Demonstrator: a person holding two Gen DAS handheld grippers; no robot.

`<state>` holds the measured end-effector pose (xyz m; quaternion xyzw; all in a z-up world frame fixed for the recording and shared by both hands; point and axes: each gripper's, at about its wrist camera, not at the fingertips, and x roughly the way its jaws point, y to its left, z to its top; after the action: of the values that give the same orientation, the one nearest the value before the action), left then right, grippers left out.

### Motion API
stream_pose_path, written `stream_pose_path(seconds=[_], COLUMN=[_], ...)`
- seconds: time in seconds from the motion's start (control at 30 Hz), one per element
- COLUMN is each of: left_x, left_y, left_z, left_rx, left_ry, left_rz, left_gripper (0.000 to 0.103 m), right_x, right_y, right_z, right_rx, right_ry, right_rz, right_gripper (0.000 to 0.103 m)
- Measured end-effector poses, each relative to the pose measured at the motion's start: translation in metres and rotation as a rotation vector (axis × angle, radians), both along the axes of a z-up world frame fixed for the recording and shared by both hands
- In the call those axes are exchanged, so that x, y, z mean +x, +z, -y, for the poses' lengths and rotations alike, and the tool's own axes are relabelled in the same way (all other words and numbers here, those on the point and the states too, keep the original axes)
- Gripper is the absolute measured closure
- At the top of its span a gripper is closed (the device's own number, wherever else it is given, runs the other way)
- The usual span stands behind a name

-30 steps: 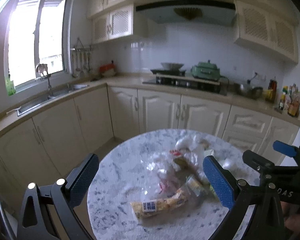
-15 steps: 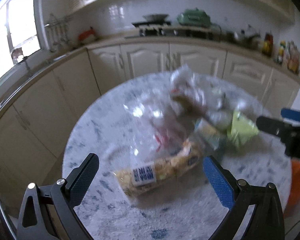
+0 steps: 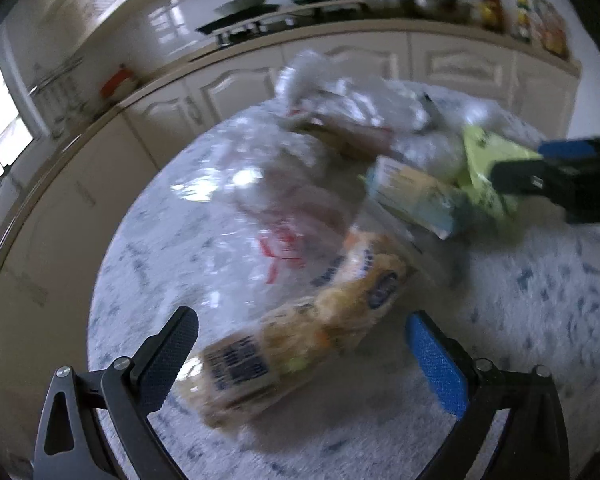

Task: Collect trash
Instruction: 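Grasp the yellow bread bag with the left tool while the right tool grasps the green packet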

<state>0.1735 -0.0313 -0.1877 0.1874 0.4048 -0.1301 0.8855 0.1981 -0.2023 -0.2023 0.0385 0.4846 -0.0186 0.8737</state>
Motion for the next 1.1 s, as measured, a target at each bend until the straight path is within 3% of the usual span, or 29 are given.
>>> stream_pose_path(seconds=[0.13,0.33,0.43,0.53,0.6,0.67,0.73,0.87,1.0,1.1], left_x=[0.005,0.01,0.008,0.005,0.006,0.008,0.005,0.012,0.002,-0.007], left_y=[-0.003,-0.001,-0.001,0.001,-0.003,-0.002,-0.002,-0.002,0.002,0.008], left_z=[0.002,-0.01,-0.016,-0.022,-0.019,-0.011,-0.004,-0.002,-0.008,-0.025], left_rx=[-0.02,-0.068,-0.073,-0.088,-0.071,-0.027,-0.005,-0.041,-0.065,-0.145], left_ry=[0.001,0.058,0.073,0.079,0.086,0.08,0.065,0.079,0.095,0.132], left_rz=[-0.025,-0.051,-0.05,-0.063,-0.06,-0.053,-0.017,-0.032,-0.014,-0.029], left_gripper=[0.024,0.045,0.056,0.057,0.054,0.039,0.039,0.056,0.066,0.068], right_x=[0.009,0.003,-0.002,-0.006,-0.008,-0.007,-0.005,-0.006,-0.015,-0.02], right_y=[-0.013,-0.015,-0.013,-0.009,-0.007,-0.009,-0.013,-0.014,-0.01,-0.009], right_z=[-0.002,-0.009,-0.006,-0.001,0.0,0.001,0.002,0.003,0.008,0.014], right_rx=[0.03,0.08,0.101,0.12,0.126,0.127,0.13,0.144,0.167,0.185], right_ry=[0.024,0.08,0.078,0.069,0.071,0.071,0.071,0.073,0.075,0.068], right_rz=[-0.026,-0.004,0.004,0.011,0.014,0.01,0.001,0.005,0.018,0.022], right_gripper=[0.033,0.068,0.07,0.074,0.074,0.074,0.074,0.075,0.079,0.08])
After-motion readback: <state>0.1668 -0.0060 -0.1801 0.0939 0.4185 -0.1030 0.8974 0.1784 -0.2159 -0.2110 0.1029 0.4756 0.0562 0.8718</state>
